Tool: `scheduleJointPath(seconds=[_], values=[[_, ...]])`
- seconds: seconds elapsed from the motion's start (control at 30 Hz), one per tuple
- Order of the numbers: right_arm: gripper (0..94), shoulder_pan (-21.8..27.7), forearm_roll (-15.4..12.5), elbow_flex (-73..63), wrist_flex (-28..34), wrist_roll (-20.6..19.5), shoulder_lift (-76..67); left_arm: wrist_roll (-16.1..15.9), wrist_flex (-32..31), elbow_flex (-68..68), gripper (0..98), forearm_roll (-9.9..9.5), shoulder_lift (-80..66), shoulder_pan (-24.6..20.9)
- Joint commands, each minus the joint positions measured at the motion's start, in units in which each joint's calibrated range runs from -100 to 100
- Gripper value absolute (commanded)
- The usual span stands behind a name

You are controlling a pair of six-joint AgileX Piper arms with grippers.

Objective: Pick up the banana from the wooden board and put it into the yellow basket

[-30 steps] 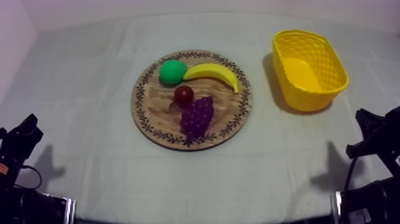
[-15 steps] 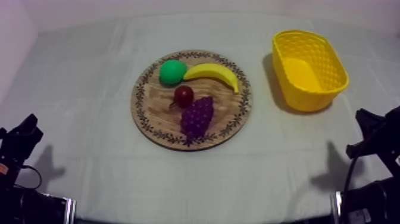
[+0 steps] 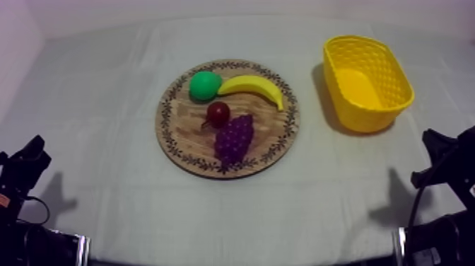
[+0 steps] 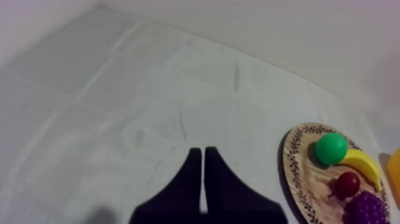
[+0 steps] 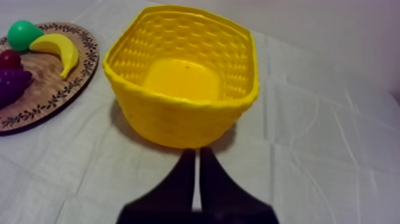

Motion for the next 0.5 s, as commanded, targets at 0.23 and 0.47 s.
scheduleJointPath(seconds=[0.23,0.47], values=[[0.6,0.0,0.0,0.0,0.0,0.0,0.0,0.0,0.0,0.0,0.1,0.02,0.0,0.0],[0.5,0.0,-0.1,0.0,0.2,-0.9,0.0,0.0,0.0,0.0,0.1,0.02,0.0,0.0]])
